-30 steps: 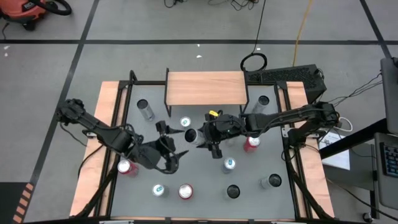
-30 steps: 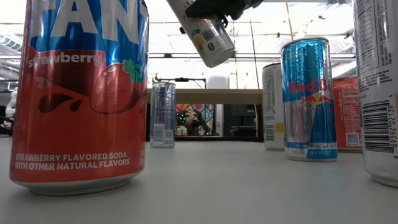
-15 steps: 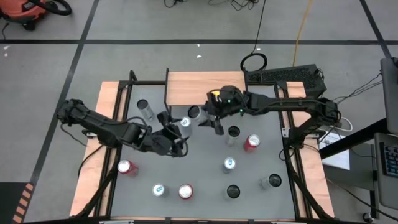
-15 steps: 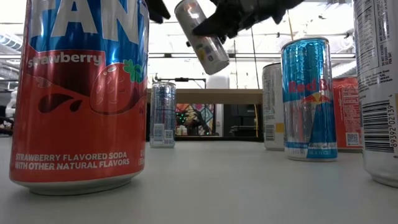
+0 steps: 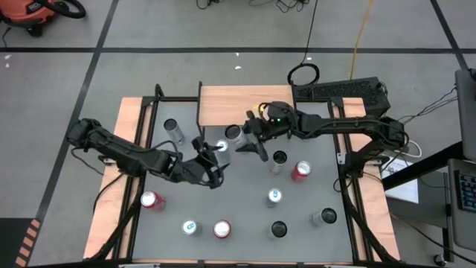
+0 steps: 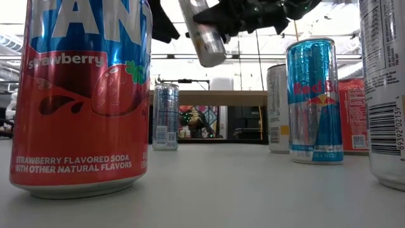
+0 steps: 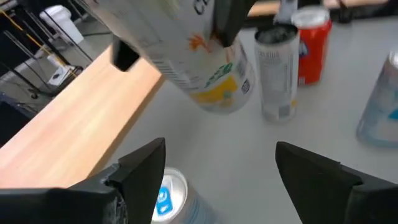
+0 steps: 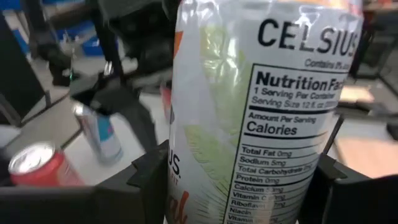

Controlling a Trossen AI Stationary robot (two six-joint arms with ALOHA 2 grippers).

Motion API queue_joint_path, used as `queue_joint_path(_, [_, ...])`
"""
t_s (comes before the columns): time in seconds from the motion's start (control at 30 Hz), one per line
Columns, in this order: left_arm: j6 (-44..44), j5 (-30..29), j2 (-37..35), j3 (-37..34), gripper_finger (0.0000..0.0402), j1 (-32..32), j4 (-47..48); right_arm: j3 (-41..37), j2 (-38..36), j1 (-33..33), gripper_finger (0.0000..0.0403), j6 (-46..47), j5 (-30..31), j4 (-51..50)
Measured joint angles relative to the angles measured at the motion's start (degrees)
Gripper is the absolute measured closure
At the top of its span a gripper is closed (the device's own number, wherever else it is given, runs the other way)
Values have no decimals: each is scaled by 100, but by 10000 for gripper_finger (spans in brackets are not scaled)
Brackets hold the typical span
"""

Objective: Place canned beverage on shelf
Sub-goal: Put the left yellow soda can on the shelf

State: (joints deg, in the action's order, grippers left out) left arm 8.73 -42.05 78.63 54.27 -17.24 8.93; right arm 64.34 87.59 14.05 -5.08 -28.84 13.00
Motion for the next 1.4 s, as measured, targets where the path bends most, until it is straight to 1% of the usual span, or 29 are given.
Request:
queue_joint_path(0.17, [770,-32,-2,-94,103,116,-676,0,0,19,183,99,27,677])
queue_joint_path(0.27, [839,-36,-7,-91,103,183,-742,-43,-2,9,183,238,14,1131])
queue_joint_path(0.37, [848,-15,-7,-226,103,232,-751,-245,-7,-43,183,452,11,1656])
queue_joint_path(0.57, [1041,40,-3,-662,103,105,-1263,-669,-7,-192,183,944,19,2464])
queue_joint_path(0.63, [998,107,-2,-762,103,20,-1591,-750,-7,-264,183,1003,72,2601])
queue_joint_path(0.73, [784,153,-2,-874,103,-79,-2173,-854,-9,-428,183,877,508,2743])
queue_joint_path(0.8, [699,256,-2,-875,102,-123,-2339,-883,-7,-534,183,792,784,2805])
queue_joint_path(0.87, [685,309,-2,-875,97,-126,-2429,-883,-7,-635,183,731,924,2902])
queue_joint_path(1.1, [689,270,-2,-875,50,-38,-2575,-883,-7,-867,183,430,967,2919])
queue_joint_path(1.2, [572,398,-2,-875,34,-36,-2710,-883,-7,-933,183,271,1239,2939])
queue_joint_path(1.3, [314,556,-2,-875,30,-40,-2895,-883,-2,-963,183,157,1268,3014])
queue_joint_path(1.4, [-75,559,-2,-875,30,-36,-3221,-883,-2,-971,183,139,1248,3142])
